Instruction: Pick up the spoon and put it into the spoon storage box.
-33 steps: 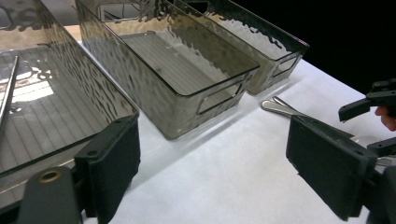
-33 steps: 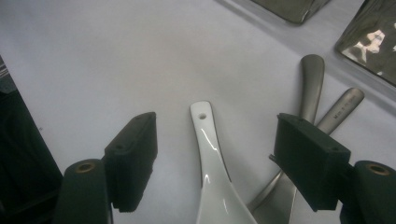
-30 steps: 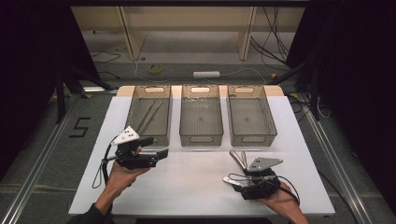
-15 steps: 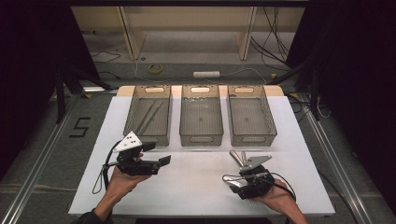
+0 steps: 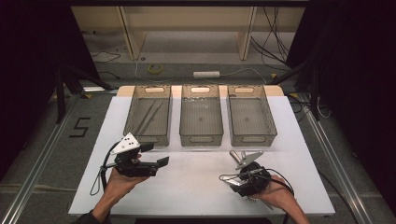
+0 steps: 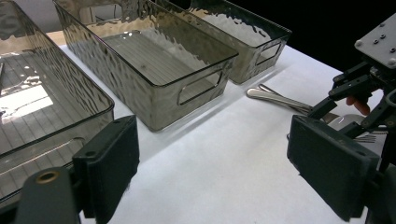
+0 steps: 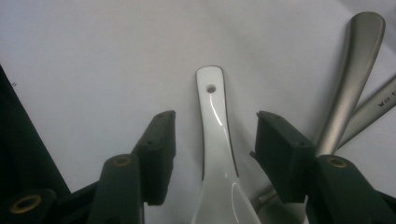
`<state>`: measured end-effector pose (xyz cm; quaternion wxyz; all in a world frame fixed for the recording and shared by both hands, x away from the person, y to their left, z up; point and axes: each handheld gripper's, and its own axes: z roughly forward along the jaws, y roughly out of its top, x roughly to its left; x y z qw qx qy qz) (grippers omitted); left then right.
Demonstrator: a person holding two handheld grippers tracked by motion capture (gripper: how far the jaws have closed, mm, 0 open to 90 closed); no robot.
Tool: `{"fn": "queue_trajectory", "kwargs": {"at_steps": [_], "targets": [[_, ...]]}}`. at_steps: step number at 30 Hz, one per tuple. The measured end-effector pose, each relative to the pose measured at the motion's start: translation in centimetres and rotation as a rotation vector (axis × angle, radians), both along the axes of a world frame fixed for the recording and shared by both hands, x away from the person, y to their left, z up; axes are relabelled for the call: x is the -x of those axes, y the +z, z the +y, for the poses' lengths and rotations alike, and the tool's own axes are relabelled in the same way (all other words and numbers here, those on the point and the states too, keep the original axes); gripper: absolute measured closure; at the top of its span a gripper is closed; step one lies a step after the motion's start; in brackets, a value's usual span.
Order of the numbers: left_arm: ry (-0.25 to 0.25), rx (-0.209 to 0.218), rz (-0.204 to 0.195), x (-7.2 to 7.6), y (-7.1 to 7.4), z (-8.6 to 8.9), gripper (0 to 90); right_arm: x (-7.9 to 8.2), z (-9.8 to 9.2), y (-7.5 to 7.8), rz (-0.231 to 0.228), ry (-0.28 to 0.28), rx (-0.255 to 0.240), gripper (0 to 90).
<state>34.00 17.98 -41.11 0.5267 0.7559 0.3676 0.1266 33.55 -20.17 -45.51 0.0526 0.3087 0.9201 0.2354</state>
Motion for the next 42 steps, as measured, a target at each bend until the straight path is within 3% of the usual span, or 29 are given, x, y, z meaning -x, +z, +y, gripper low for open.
{"fn": "queue_trajectory", "kwargs": {"at_steps": [13, 29, 34, 42], "targets": [[-0.008, -0.014, -0.005, 0.0, 0.0, -0.2, 16.6, -0.9, 1.1, -0.7, 0.027, 0.034, 0.058, 61.0], [-0.014, -0.029, -0.012, 0.1, 0.0, -0.3, 16.6, -0.9, 1.6, -0.6, 0.018, 0.049, 0.119, 75.6], [-0.013, -0.026, -0.019, 0.1, 0.0, -0.3, 16.6, -0.9, 1.8, -0.6, 0.011, 0.061, 0.127, 76.2], [-0.01, -0.024, -0.019, 0.1, 0.0, -0.3, 16.6, -0.7, 1.5, 0.4, -0.002, 0.064, 0.093, 76.6]]}}
